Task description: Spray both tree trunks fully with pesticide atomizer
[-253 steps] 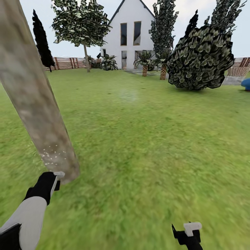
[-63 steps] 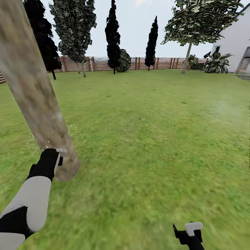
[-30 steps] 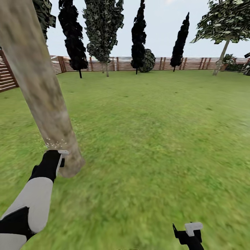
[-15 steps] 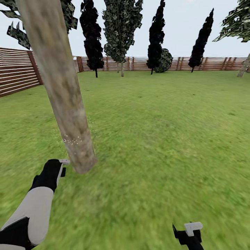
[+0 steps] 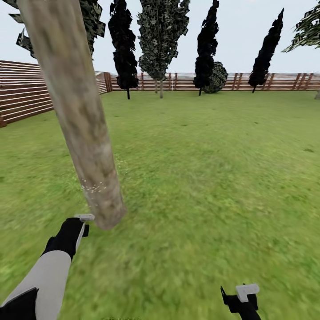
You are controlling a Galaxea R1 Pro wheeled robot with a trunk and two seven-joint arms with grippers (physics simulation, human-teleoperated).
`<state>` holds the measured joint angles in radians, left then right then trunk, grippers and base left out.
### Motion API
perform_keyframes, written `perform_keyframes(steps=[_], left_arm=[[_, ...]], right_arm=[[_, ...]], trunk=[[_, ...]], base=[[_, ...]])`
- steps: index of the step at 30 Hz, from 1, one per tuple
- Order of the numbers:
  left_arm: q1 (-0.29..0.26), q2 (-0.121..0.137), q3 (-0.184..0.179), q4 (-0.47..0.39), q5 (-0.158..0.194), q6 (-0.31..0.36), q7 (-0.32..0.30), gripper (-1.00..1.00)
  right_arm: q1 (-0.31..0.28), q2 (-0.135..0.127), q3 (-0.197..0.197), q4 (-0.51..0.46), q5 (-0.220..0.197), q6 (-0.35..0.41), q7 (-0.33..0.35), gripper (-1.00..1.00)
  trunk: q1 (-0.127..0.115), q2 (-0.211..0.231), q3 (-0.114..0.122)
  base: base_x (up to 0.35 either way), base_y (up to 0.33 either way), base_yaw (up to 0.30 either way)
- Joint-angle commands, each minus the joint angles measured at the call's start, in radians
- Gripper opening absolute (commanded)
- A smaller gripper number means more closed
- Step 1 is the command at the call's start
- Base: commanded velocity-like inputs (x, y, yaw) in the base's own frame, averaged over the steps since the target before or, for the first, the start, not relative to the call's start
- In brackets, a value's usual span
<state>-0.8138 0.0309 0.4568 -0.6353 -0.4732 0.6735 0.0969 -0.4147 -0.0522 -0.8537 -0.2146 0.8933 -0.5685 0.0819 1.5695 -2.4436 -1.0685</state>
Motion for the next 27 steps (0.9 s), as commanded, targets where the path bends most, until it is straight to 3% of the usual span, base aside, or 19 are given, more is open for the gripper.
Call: perform_keyframes(steps=[1, 4, 6, 16, 27], left_arm=[[-0.001, -0.002, 0.001, 0.0, 0.001, 0.003, 0.003, -1.0], [-0.001, -0.028, 0.0, 0.0, 0.001, 0.002, 0.003, -1.0], [-0.001, -0.032, 0.003, -0.009, 0.001, 0.001, 0.004, -1.0], [-0.001, -0.032, 0.003, -0.011, 0.001, 0.001, 0.004, -1.0], [-0.001, -0.032, 0.003, -0.008, 0.001, 0.001, 0.004, -1.0]], right_arm=[[-0.001, 0.0, -0.008, 0.0, 0.001, -0.004, 0.009, 1.0], [-0.001, 0.0, -0.008, 0.0, 0.001, -0.004, 0.009, 1.0], [-0.001, 0.0, -0.008, 0.0, 0.001, -0.004, 0.009, 1.0], [-0.001, 0.001, -0.008, 0.0, 0.003, -0.004, 0.009, 1.0], [-0.001, 0.002, -0.007, 0.001, 0.003, -0.004, 0.009, 1.0]], trunk=[[0.0, 0.0, -0.001], [0.0, 0.0, -0.001], [0.0, 0.0, -0.001], [0.0, 0.0, -0.001], [0.0, 0.0, -0.001]], base=[[0.092, -0.108, 0.275], [0.183, -0.191, 0.179], [0.22, -0.195, 0.011], [0.124, -0.244, 0.027], [0.053, -0.273, 0.264]])
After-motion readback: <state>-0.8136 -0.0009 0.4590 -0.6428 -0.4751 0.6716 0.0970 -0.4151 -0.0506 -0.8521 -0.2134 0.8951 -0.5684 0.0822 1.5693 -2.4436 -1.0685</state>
